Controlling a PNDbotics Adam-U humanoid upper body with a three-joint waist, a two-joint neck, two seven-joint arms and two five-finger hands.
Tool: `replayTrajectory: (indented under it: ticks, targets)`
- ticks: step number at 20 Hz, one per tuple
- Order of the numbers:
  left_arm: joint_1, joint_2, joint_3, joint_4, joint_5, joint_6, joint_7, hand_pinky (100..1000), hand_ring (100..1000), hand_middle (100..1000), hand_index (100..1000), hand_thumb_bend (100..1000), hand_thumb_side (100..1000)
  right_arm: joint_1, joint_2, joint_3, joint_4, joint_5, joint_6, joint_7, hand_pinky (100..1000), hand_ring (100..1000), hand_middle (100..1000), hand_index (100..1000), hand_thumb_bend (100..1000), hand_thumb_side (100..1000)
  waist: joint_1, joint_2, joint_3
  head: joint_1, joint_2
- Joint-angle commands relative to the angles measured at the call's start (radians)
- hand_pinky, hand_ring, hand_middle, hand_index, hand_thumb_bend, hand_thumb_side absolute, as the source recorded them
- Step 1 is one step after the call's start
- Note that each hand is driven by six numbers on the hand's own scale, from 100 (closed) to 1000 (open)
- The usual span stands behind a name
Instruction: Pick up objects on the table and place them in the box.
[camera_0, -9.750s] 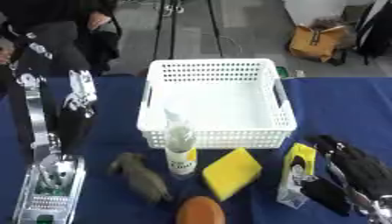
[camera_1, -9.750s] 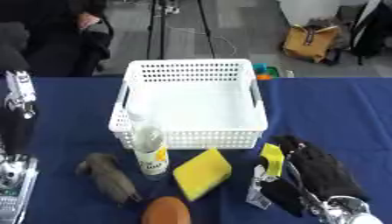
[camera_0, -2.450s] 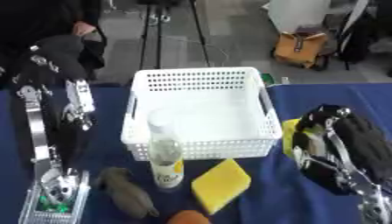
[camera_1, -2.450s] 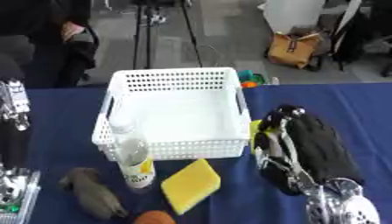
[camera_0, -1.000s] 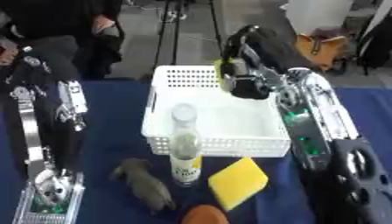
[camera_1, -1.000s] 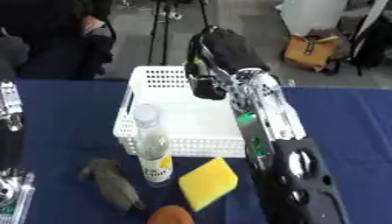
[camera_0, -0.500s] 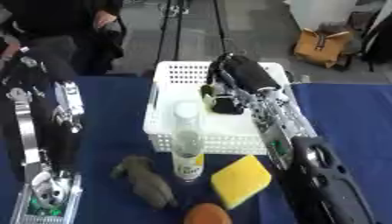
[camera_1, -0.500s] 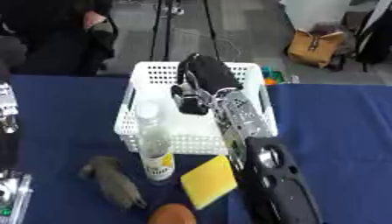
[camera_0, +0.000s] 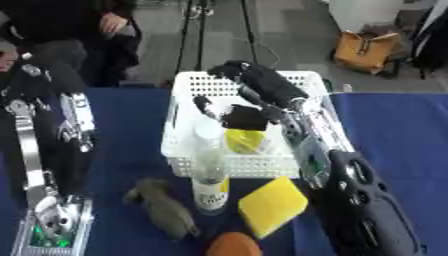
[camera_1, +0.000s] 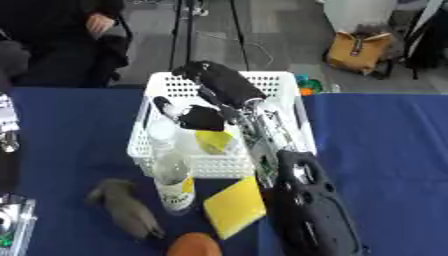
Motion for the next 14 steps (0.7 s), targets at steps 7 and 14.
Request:
replayTrajectory:
  ticks: [7,14]
  targets:
    - [0.010,0.033,0.025,-0.014,-0.014,0.023,0.015,748,719,676,750,100,736,0.048,-0.146,0.005,-0.548,-0.365,0.141,-0.116,671,886,754,894,149,1000,0.038,-0.055,-0.035,0.049,0.072]
    - [0.025,0.062,0.047,-0.014,-0.035,0.044,0.033,756,723,680,754,100,707,0.227,-0.255,0.000,-0.860,-0.471,0.231,-0.178,683,881,762,894,100,1000,0.074,-0.075,-0.071,0.125,0.105]
